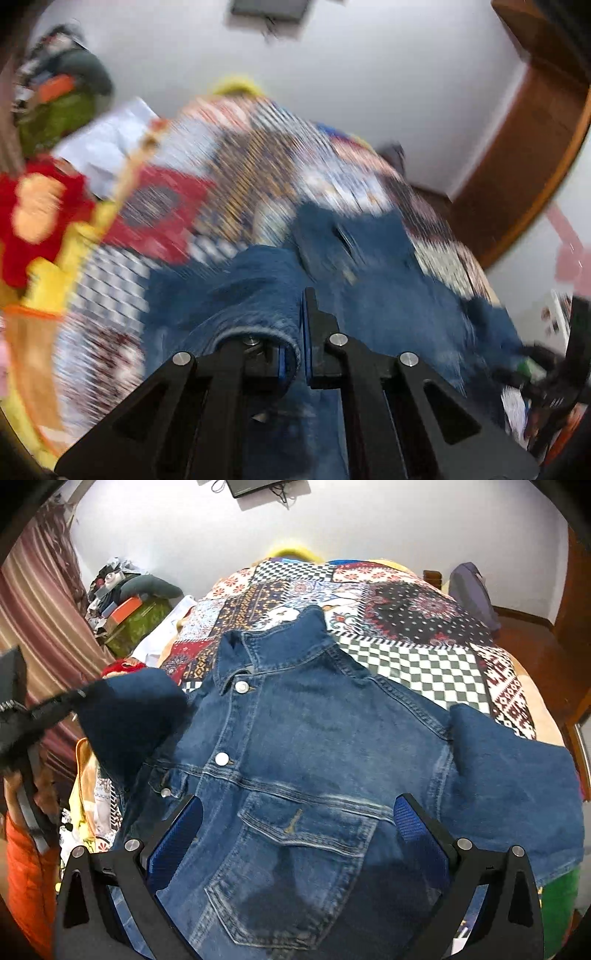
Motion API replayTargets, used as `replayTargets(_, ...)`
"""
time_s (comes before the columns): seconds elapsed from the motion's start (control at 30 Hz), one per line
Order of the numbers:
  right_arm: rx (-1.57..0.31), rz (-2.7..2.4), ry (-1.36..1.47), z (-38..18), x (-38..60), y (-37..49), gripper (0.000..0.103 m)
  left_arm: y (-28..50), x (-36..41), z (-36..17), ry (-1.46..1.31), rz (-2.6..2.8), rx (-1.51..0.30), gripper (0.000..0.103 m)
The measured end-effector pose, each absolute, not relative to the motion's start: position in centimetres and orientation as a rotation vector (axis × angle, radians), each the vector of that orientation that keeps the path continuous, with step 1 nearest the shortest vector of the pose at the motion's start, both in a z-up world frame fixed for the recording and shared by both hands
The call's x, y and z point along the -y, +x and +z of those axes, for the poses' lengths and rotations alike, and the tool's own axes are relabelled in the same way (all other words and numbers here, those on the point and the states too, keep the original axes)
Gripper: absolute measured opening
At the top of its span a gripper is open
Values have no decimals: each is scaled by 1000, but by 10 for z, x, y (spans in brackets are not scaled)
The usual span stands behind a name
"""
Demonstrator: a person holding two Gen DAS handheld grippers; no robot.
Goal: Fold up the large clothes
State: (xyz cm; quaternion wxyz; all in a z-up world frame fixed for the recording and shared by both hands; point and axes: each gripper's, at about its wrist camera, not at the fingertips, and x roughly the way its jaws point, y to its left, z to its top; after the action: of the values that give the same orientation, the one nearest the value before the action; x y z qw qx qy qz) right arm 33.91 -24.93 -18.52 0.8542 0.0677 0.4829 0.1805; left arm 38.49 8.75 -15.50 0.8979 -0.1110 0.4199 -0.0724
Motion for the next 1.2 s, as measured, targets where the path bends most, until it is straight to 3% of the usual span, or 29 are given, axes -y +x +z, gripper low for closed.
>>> replayTargets(0.27,-1035,365,147,-190,266,333,103,375,-13,-234,-130,-264,-1090,6)
replayTargets(0.37,-1045,367,138,-191,264,331,103,366,0,-248,-61,-252,-1122,11)
replayTargets(0.47,-1046,376,125,-189,259,330,103,358,4,-245,-67,-282,-1128,37)
replayTargets(0.53,-1043,385,113,-187,253,329,103,351,1,-239,-69,-274,-1130,62)
replayTargets(0.77,-1001,451,49,-163,213,325,103,319,-42,-208,-143,-211,-1044,63)
replayTargets(0.93,-972,518,-18,-148,165,323,103,294,-93,-183,-122,-63,-927,80)
replayTargets(1.2,-1018,636,-163,-164,66,323,103,257,-175,-198,-154,109,-934,82)
